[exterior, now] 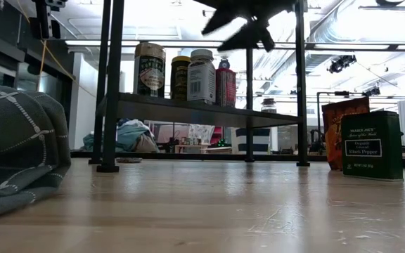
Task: Shelf spices
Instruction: Remove the red seasoning can from the shelf
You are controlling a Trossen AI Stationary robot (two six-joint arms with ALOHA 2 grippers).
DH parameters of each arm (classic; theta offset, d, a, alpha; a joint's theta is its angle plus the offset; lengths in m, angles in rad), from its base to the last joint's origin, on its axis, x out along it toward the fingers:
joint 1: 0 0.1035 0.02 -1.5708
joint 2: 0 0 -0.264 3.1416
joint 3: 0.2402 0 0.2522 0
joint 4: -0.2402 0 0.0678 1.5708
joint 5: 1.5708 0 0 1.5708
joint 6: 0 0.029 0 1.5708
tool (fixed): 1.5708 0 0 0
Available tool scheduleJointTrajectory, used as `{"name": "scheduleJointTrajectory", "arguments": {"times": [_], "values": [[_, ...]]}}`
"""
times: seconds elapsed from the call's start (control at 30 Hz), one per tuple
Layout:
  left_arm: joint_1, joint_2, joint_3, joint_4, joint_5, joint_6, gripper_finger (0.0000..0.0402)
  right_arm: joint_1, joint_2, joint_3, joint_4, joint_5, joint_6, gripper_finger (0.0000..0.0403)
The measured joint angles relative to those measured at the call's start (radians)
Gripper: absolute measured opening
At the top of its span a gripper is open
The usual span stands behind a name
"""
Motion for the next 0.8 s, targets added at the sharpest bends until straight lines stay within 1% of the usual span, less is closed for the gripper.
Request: {"name": "scheduleJointTrajectory", "arguments": {"times": [0.07,0.13,0.23,0.33,0.43,0.57,0.63,0.67,0.73,0.8], "values": [[0.000,0.000,0.000,0.000,0.001,0.000,0.0000,0.000,0.000,0.000,0.048,-0.035,-0.053,0.0263],[0.000,0.000,0.000,0.000,0.004,0.000,0.0000,0.000,-0.001,0.000,0.067,-0.044,-0.082,0.0263],[0.000,0.000,0.000,0.000,0.029,0.009,0.0000,0.000,-0.005,0.000,0.052,-0.047,-0.082,0.0265],[0.000,0.000,0.000,-0.004,0.052,0.009,0.0000,-0.010,-0.023,0.000,-0.005,-0.106,-0.077,0.0275],[0.000,0.000,0.000,-0.006,0.073,0.010,0.0000,-0.028,-0.041,0.000,-0.066,-0.174,-0.045,0.0299],[0.000,-0.005,0.000,-0.008,0.078,0.028,0.0000,-0.043,-0.057,0.000,-0.139,-0.244,-0.058,0.0349],[0.000,-0.011,0.000,-0.010,0.078,0.038,0.0000,-0.042,-0.064,0.000,-0.142,-0.237,-0.055,0.0369],[0.000,-0.016,0.000,-0.013,0.078,0.043,0.0000,-0.042,-0.065,0.000,-0.139,-0.216,-0.036,0.0376],[0.000,-0.028,0.000,-0.014,0.081,0.045,0.0000,-0.042,-0.066,0.000,-0.113,-0.181,0.030,0.0384],[0.000,-0.043,0.000,-0.027,0.085,0.045,0.0000,-0.042,-0.066,0.000,-0.088,-0.169,0.118,0.0386]]}}
